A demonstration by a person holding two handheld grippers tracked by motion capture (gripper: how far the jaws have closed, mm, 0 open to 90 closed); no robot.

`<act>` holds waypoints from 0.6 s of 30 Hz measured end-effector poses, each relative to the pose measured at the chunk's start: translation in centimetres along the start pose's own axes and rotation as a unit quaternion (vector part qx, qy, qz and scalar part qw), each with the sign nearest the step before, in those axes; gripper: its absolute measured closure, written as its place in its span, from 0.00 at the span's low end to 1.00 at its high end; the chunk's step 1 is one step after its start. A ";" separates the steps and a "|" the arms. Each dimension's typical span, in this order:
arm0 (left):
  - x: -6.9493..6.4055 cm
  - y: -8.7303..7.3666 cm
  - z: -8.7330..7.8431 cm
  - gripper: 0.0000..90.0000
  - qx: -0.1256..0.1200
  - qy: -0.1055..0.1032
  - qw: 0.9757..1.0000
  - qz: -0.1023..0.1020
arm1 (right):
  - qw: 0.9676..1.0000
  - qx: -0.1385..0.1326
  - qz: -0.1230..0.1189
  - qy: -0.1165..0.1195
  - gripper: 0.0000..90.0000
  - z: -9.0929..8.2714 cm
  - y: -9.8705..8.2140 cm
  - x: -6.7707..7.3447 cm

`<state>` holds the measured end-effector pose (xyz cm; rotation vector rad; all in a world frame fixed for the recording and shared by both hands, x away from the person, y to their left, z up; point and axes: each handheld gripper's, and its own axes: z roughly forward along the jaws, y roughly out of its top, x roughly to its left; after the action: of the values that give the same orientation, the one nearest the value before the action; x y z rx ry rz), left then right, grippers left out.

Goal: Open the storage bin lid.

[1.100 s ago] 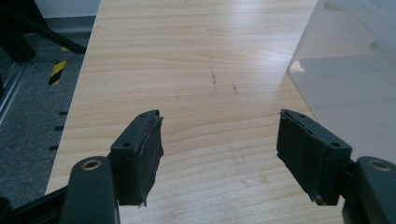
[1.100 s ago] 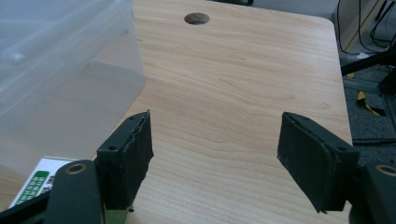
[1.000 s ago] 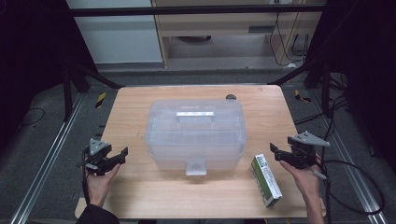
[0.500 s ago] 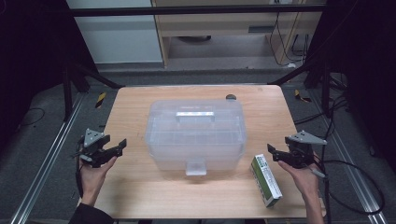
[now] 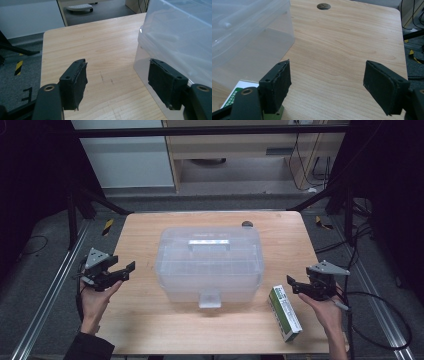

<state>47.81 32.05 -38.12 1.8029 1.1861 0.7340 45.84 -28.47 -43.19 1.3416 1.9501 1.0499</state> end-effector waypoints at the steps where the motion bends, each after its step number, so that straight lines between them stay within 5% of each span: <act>1: 0.0 0.3 0.0 0.34 0.001 -0.001 1.000 0.003 | 1.000 0.000 0.000 0.000 0.25 0.0 0.0 0.0; 10: 0.6 3.1 -0.1 0.34 -0.002 -0.020 0.999 0.025 | 1.000 0.004 -0.009 0.001 0.25 0.4 -0.4 -0.1; 18: 0.2 5.4 -0.5 0.34 -0.003 -0.040 0.997 0.064 | 1.000 0.003 -0.015 0.005 0.25 0.4 -0.4 -0.1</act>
<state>49.87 31.28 -33.15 1.8981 1.0232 0.7308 45.96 -28.56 -43.74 1.3083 1.9756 1.0386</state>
